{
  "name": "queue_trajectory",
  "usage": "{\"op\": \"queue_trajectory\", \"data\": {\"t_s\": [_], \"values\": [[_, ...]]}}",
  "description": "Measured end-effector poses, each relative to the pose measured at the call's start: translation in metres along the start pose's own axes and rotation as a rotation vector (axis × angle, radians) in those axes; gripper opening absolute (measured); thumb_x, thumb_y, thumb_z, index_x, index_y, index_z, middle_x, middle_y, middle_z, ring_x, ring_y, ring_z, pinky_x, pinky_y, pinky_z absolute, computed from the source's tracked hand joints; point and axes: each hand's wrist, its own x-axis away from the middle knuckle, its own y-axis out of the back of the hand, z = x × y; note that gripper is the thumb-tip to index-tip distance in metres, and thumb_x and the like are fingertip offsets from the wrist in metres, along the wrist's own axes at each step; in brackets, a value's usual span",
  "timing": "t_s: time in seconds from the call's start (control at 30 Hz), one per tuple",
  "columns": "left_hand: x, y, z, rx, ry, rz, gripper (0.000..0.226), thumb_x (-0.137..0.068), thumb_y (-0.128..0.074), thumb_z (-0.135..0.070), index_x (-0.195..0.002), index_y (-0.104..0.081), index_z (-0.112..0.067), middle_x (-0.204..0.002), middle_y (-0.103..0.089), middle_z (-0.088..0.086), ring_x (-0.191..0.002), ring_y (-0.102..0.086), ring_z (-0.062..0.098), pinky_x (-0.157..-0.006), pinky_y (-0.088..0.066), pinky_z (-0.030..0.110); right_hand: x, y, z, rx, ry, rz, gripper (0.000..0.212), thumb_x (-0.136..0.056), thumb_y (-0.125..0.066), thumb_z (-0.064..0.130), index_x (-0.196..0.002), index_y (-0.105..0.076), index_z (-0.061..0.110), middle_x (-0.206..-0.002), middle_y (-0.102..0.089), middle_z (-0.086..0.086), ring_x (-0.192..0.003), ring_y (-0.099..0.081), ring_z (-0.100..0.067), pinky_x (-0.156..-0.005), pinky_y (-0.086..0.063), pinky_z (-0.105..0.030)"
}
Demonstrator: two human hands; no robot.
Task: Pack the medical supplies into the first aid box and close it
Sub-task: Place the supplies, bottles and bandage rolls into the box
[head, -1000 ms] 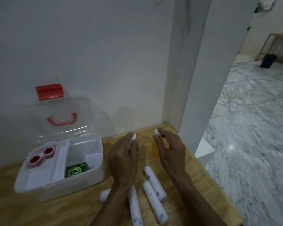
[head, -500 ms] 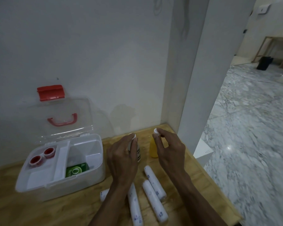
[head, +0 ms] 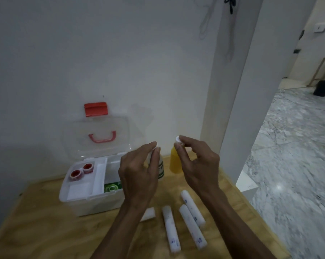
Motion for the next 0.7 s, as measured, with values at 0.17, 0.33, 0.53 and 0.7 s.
{"op": "queue_trajectory", "data": {"t_s": [0.17, 0.33, 0.53, 0.7], "values": [[-0.024, 0.040, 0.005, -0.099, -0.083, -0.043, 0.025, -0.085, -0.069, -0.022, -0.106, -0.072, -0.009, -0.101, -0.074, 0.007, -0.091, -0.070, 0.019, -0.082, -0.056, 0.043, -0.012, -0.021, 0.029, -0.054, 0.071, 0.061, 0.019, -0.086, -0.076, 0.018, -0.104, -0.075, 0.011, -0.098, -0.076, 0.001, -0.087, -0.069, -0.010, -0.072, -0.057, -0.031], [-0.041, 0.069, 0.026, -0.198, -0.097, -0.066, 0.023, -0.085, -0.070, -0.021, -0.105, -0.074, -0.008, -0.099, -0.075, 0.007, -0.089, -0.071, 0.019, -0.084, -0.055, 0.042, -0.014, -0.049, 0.047, -0.083, 0.139, 0.104, 0.019, -0.086, -0.076, 0.019, -0.102, -0.075, 0.010, -0.096, -0.076, -0.001, -0.086, -0.070, -0.013, -0.071, -0.057, -0.033], [-0.047, 0.081, 0.053, -0.240, -0.047, -0.035, 0.022, -0.086, -0.071, -0.021, -0.106, -0.074, -0.012, -0.097, -0.075, 0.005, -0.086, -0.071, 0.020, -0.078, -0.056, 0.040, -0.010, -0.082, 0.052, -0.082, 0.169, 0.143, 0.017, -0.085, -0.075, 0.021, -0.100, -0.075, 0.012, -0.092, -0.076, 0.000, -0.082, -0.070, -0.016, -0.067, -0.056, -0.034], [-0.050, 0.073, 0.070, -0.187, 0.062, -0.024, 0.021, -0.086, -0.071, -0.022, -0.106, -0.075, -0.014, -0.096, -0.076, 0.003, -0.084, -0.071, 0.016, -0.075, -0.058, 0.041, -0.003, -0.101, 0.046, -0.086, 0.112, 0.180, 0.018, -0.085, -0.075, 0.022, -0.101, -0.075, 0.013, -0.092, -0.076, 0.001, -0.082, -0.070, -0.015, -0.068, -0.057, -0.034]]}}
